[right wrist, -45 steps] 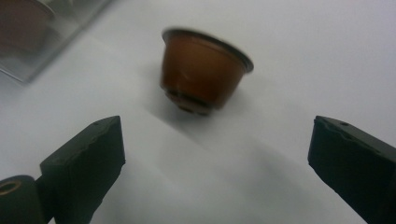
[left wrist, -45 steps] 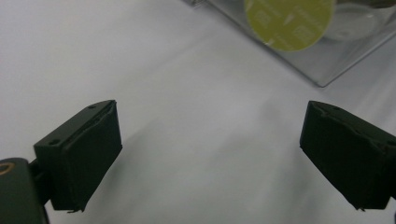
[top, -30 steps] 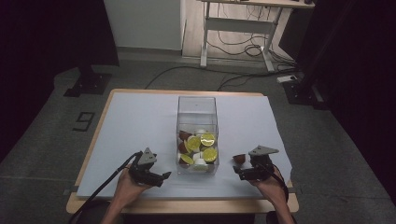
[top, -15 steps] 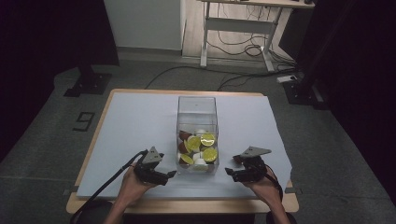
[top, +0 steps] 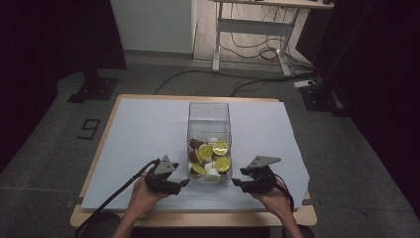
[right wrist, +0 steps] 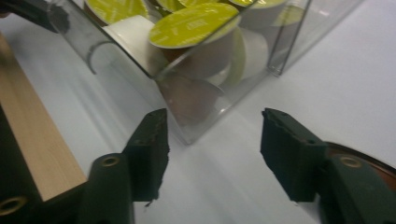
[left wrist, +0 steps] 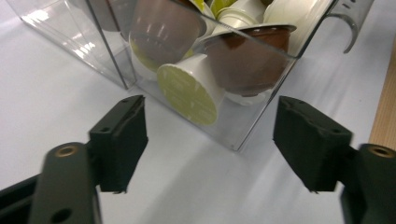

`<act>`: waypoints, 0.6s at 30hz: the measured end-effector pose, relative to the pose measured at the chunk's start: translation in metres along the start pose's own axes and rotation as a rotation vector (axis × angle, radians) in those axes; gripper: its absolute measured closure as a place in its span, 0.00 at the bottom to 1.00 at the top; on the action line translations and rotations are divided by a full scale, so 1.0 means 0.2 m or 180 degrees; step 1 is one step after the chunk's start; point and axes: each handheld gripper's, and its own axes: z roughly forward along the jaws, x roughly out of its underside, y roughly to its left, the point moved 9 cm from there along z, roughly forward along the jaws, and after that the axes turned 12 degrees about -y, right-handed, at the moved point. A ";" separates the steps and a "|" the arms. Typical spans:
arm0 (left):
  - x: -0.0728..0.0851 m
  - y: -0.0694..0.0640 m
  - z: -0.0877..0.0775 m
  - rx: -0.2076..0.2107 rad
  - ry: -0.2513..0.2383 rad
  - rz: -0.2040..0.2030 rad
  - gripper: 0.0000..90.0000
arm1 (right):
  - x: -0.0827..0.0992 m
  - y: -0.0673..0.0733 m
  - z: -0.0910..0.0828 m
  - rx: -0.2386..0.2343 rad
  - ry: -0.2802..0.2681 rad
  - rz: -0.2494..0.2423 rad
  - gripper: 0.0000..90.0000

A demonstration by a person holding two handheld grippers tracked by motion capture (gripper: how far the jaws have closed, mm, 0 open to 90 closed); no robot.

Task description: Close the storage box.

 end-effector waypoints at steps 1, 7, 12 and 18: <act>0.00 0.00 0.00 -0.0002 0.0004 0.0012 0.33 | 0.00 0.01 0.00 -0.0007 -0.0004 -0.0021 0.55; 0.00 -0.02 0.01 0.0043 0.0036 0.0041 0.38 | -0.01 0.04 0.02 -0.0070 0.0037 -0.0105 0.65; 0.00 -0.02 0.02 0.0106 0.0039 0.0064 0.45 | -0.02 0.05 0.02 -0.0090 0.0056 -0.0131 0.71; -0.01 -0.03 0.03 0.0141 0.0013 0.0050 0.54 | -0.03 0.05 0.03 -0.0037 0.0060 -0.0163 0.76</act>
